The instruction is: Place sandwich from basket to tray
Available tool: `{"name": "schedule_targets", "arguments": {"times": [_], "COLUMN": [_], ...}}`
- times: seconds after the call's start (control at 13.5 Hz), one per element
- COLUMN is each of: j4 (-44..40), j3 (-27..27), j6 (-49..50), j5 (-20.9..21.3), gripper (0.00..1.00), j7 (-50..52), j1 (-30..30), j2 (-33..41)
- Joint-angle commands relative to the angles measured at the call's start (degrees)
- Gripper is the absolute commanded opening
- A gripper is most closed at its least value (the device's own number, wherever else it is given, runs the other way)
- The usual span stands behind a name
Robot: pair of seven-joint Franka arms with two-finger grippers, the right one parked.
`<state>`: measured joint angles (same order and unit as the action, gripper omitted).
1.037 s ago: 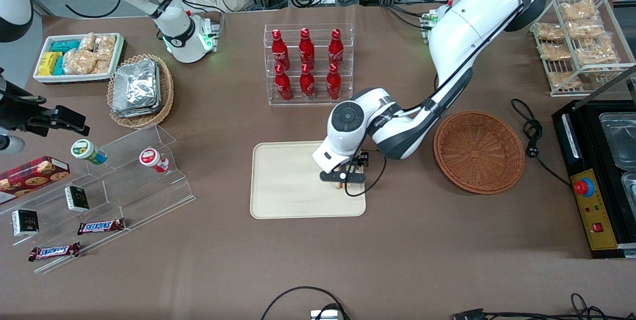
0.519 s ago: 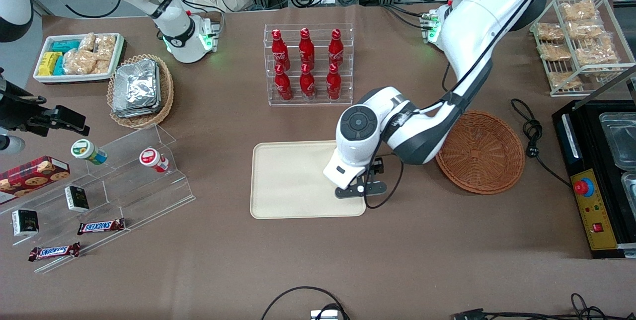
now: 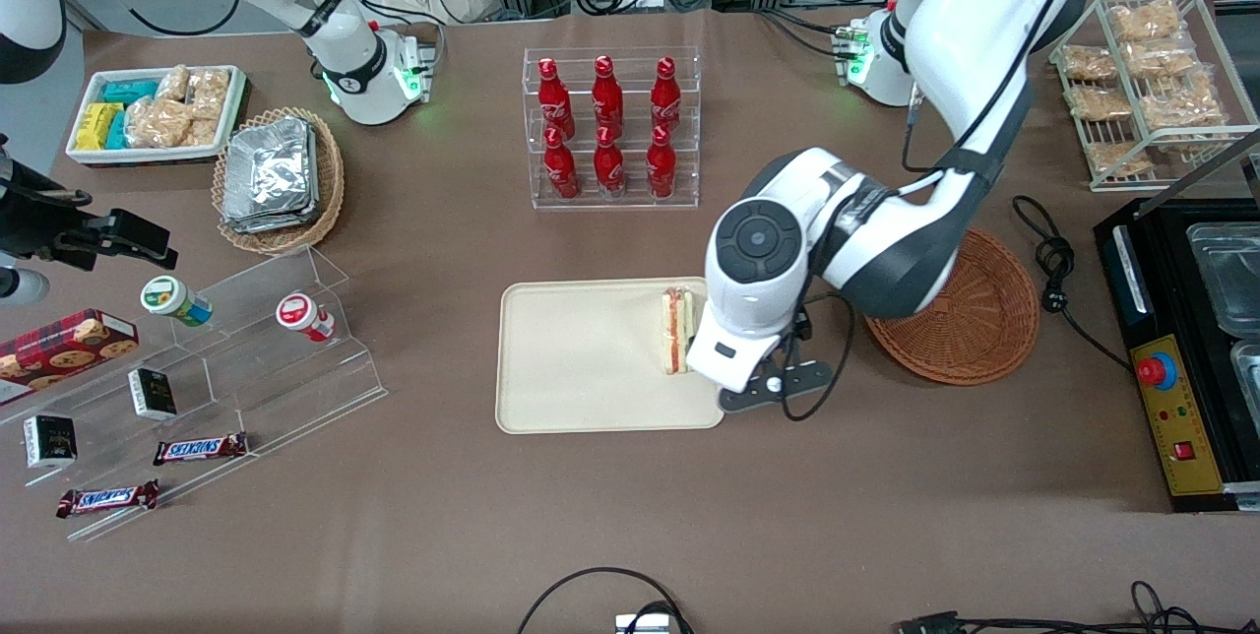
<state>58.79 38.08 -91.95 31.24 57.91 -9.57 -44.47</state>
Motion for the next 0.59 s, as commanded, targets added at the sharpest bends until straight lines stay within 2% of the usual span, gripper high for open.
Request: {"name": "schedule_targets", "arguments": {"times": [0.0,0.3,0.52], "j4": [-0.4,-0.1,-0.1], "j3": [0.1,0.3,0.2], "j6": [4.2,5.1,6.1], "j5": [-0.7,-4.0,-5.8], "gripper": [1.0,1.0,1.0], "j7": [-0.1,-0.4,-7.3], "j1": [3.8,8.3,10.9], "j2": [4.2,7.4,8.6]}}
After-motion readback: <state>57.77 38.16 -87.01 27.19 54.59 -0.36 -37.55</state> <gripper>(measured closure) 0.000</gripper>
